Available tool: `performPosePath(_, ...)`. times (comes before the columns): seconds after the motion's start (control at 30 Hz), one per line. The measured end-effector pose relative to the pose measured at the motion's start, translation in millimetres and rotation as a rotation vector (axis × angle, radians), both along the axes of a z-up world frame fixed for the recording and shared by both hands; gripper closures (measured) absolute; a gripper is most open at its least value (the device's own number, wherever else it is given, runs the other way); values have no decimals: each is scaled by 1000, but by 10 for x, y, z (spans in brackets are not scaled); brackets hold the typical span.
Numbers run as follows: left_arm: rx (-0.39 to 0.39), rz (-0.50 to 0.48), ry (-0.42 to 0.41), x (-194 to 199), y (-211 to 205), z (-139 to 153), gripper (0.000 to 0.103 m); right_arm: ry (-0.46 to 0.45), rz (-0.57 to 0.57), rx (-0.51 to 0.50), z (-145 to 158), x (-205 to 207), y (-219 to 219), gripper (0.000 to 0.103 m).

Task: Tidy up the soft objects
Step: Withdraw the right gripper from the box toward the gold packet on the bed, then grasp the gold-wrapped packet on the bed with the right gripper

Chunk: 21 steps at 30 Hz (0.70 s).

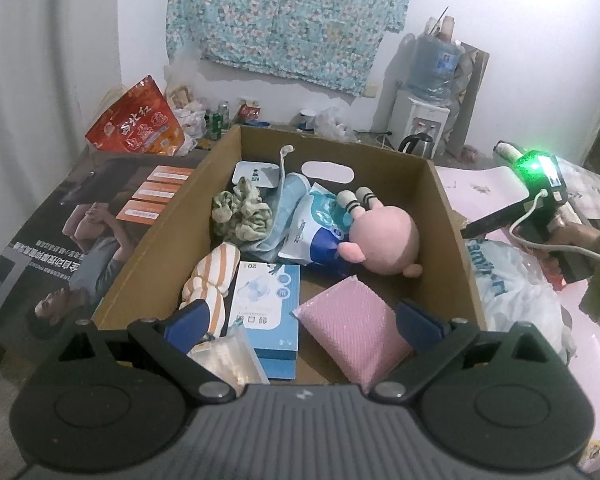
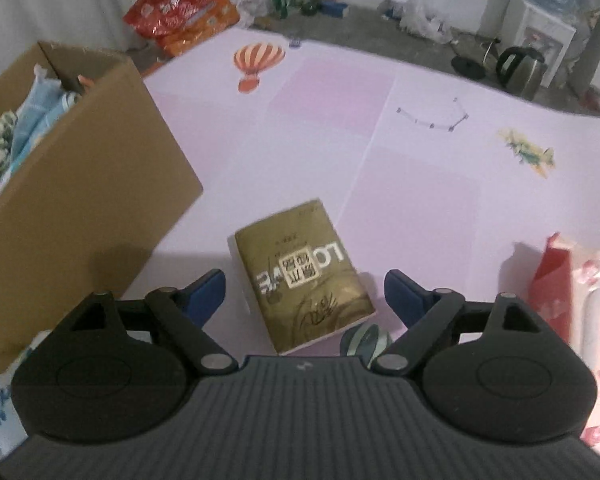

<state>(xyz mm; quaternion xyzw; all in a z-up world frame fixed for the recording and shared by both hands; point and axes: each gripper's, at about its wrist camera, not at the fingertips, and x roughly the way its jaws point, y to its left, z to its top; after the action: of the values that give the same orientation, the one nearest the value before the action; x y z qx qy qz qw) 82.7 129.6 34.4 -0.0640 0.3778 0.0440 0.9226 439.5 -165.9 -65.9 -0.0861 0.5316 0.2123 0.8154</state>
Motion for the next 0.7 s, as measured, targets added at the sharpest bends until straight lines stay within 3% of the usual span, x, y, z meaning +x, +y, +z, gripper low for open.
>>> performPosePath(0.07,1,5,2,-13,-6,3,3,-10,-12,0,-38,-9,-15,42)
performPosePath(0.3,-10,3,-3,-60,-15,14,3,-13,-109,87,26,-34,-267,45)
performPosePath(0.47,-25,-7,-18,-106,-24,24,3,-53,-181,202,395,-273,-574,49)
performPosePath(0.7,-62,-27,-48,-257,-35,46,3,-140,-170,300,1049,-848,-811,50)
